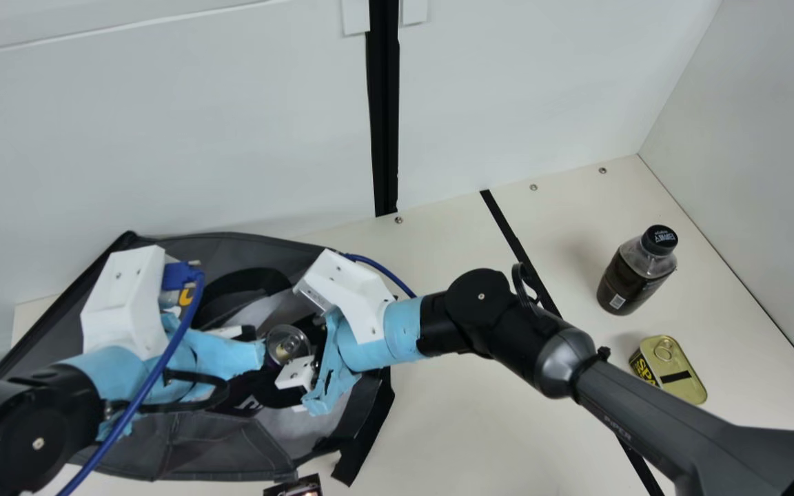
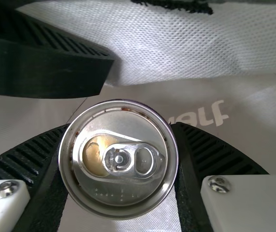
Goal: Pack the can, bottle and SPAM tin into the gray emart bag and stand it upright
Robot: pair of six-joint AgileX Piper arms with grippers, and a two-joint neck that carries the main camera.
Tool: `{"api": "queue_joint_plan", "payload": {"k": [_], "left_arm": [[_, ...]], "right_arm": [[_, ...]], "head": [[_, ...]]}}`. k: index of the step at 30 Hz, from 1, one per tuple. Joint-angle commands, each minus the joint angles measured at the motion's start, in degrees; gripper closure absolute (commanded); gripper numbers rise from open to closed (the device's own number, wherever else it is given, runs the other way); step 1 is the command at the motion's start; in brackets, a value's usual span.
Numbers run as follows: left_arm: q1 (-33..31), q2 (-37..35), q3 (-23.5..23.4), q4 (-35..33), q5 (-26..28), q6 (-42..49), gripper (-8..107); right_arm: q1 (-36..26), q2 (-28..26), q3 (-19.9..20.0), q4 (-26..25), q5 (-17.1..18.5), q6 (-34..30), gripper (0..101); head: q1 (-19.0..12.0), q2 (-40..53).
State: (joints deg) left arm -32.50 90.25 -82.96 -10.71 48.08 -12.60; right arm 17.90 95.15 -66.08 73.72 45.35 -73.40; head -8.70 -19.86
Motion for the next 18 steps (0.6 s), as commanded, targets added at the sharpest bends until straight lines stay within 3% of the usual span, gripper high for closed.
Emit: {"api": "queue_joint_plan", "payload": {"k": [1, 9, 18], "left_arm": [[0.0, 0.0, 0.0, 0.0, 0.0, 0.0, 107], [0.0, 0.0, 0.0, 0.0, 0.0, 0.0, 107], [0.0, 0.0, 0.0, 0.0, 0.0, 0.0, 107]], "right_arm": [[0.04, -0.36, 0.33, -0.12, -0.18, 0.19, 35], [0.09, -2.22, 2.14, -0.6, -1.03, 0.7, 8], [-0.66, -6.09, 4.73, -3.01, -1.51, 2.62, 6]], "head": [[-1.3, -0.14], [-1.3, -0.14], [-1.3, -0.14]]}}
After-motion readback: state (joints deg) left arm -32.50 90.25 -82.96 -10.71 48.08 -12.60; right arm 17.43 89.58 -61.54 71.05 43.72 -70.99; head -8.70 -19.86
